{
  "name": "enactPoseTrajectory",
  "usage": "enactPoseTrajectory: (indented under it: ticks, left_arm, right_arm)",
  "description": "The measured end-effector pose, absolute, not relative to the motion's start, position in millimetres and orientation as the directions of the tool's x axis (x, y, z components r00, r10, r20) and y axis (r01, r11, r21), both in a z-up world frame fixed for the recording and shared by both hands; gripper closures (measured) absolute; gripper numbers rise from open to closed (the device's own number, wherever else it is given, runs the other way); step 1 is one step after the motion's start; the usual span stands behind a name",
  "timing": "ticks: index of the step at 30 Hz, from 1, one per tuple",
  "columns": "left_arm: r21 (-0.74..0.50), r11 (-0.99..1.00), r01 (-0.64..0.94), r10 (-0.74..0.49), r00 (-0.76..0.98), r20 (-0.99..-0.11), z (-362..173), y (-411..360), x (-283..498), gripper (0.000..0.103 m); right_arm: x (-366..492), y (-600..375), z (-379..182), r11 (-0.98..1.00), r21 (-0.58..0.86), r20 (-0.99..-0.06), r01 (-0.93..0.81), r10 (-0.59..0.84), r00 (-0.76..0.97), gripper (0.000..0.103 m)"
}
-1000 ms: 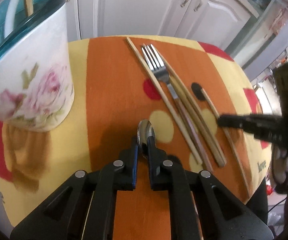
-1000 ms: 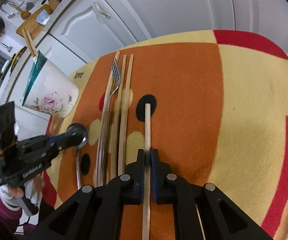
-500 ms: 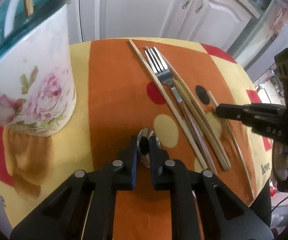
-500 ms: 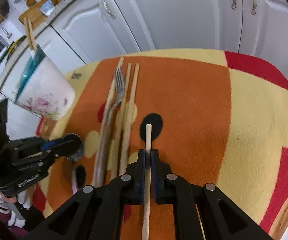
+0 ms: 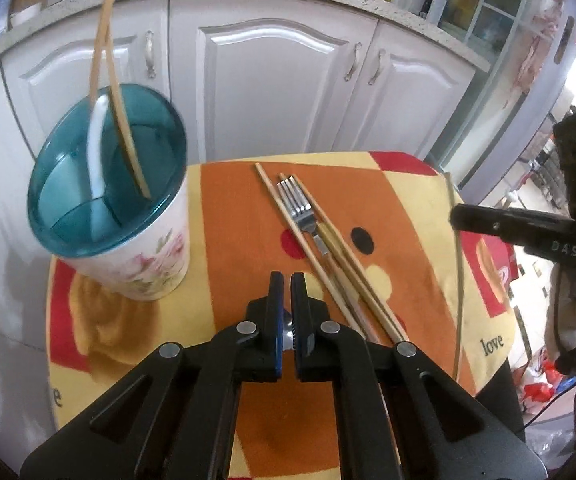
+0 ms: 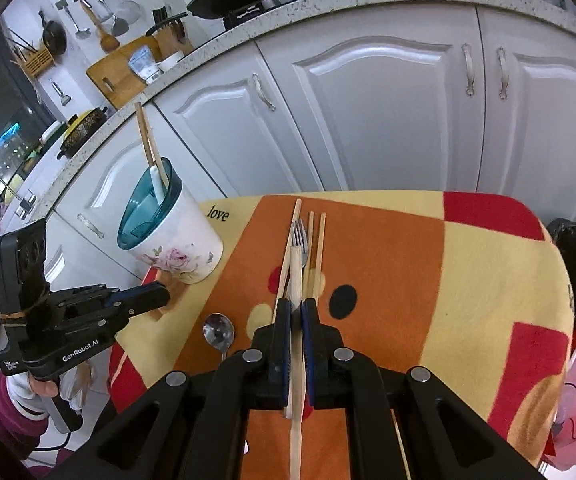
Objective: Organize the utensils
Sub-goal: 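Carry the spoon to the floral cup with the left tool while the right tool carries its chopstick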
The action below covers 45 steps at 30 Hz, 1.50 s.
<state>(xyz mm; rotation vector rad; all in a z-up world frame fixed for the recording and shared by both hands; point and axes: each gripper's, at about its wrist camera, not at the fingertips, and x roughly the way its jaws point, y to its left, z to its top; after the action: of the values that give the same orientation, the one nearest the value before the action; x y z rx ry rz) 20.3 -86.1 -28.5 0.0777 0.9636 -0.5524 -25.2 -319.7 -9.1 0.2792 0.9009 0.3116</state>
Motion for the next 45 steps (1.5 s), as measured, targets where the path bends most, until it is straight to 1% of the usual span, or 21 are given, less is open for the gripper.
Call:
enactPoseTrajectory:
  ticks: [3, 4, 5, 6, 7, 10, 14, 15, 17, 18, 20, 22, 30, 38, 45]
  left_arm:
    - [-0.206, 0.872, 0.444, -0.405, 0.419, -0.813, -38.6, -78.3, 19.6, 0.100]
    - [-0.207, 0.876, 0.436, -0.398, 0.411, -0.820, -44.1, -76.8, 18.8, 0.096]
    - [-0.207, 0.877, 0.434, -0.392, 0.397, -0.830, -50.4, -76.8, 19.0, 0.090]
    - [-0.206, 0.878, 0.431, -0.385, 0.384, -0.839, -57.6, -75.8, 19.3, 0.074]
    - [-0.203, 0.881, 0.426, -0.377, 0.376, -0.847, -65.8, -75.0, 20.4, 0.064]
    - [-0.206, 0.893, 0.400, -0.355, 0.347, -0.868, -87.8, -73.6, 27.8, 0.063]
    - [-0.245, 0.887, 0.392, -0.373, 0.294, -0.880, -111.5, -78.8, 37.2, 0.064]
    - [-0.244, 0.887, 0.392, -0.377, 0.310, -0.873, -111.5, -80.4, 37.9, 0.064]
    - [-0.255, 0.882, 0.397, -0.390, 0.308, -0.868, -111.7, -85.2, 41.4, 0.081]
    - [-0.259, 0.878, 0.403, -0.394, 0.300, -0.869, -112.3, -88.4, 42.7, 0.092]
    - [-0.248, 0.869, 0.429, -0.398, 0.305, -0.865, -112.7, -95.1, 40.9, 0.094]
    - [-0.220, 0.864, 0.454, -0.388, 0.320, -0.864, -108.0, -98.8, 35.8, 0.099]
    - [-0.205, 0.865, 0.458, -0.412, 0.415, -0.811, -50.7, -73.8, 19.9, 0.102]
    - [-0.178, 0.871, 0.459, -0.427, 0.526, -0.735, 13.6, -43.3, 1.1, 0.102]
    - [-0.131, 0.885, 0.448, -0.412, 0.616, -0.671, 64.6, -13.5, -7.3, 0.102]
  right_arm:
    - [-32.0, -318.5, -10.6, 0.920, 0.366, -0.721, -0.143, 0.377, 0.582, 0.098]
    - [-33.1, -319.0, -12.4, 0.919, 0.368, -0.722, -0.142, 0.378, 0.580, 0.098]
    - [-34.3, -319.8, -13.5, 0.919, 0.369, -0.723, -0.139, 0.379, 0.578, 0.098]
    - [-34.8, -320.3, -15.1, 0.918, 0.372, -0.725, -0.137, 0.379, 0.575, 0.098]
    - [-35.1, -321.4, -15.9, 0.918, 0.374, -0.726, -0.135, 0.380, 0.574, 0.098]
    - [-34.6, -323.4, -16.1, 0.917, 0.378, -0.726, -0.129, 0.380, 0.574, 0.098]
    - [-34.2, -324.2, -17.4, 0.918, 0.377, -0.730, -0.123, 0.376, 0.571, 0.098]
    - [-33.7, -324.9, -18.5, 0.918, 0.378, -0.731, -0.118, 0.375, 0.570, 0.098]
    - [-33.2, -326.1, -19.8, 0.917, 0.383, -0.732, -0.113, 0.376, 0.569, 0.098]
    - [-32.6, -325.7, -20.3, 0.917, 0.383, -0.733, -0.113, 0.376, 0.567, 0.098]
    - [-31.8, -325.0, -19.7, 0.918, 0.380, -0.734, -0.115, 0.375, 0.566, 0.098]
    - [-31.9, -323.0, -17.2, 0.919, 0.375, -0.733, -0.123, 0.375, 0.568, 0.098]
    - [-37.2, -315.8, 6.0, 0.920, 0.359, -0.698, -0.158, 0.377, 0.610, 0.098]
    - [-39.7, -302.8, 32.7, 0.910, 0.361, -0.651, -0.205, 0.403, 0.643, 0.098]
    - [-29.0, -287.8, 62.0, 0.886, 0.386, -0.587, -0.257, 0.451, 0.672, 0.098]
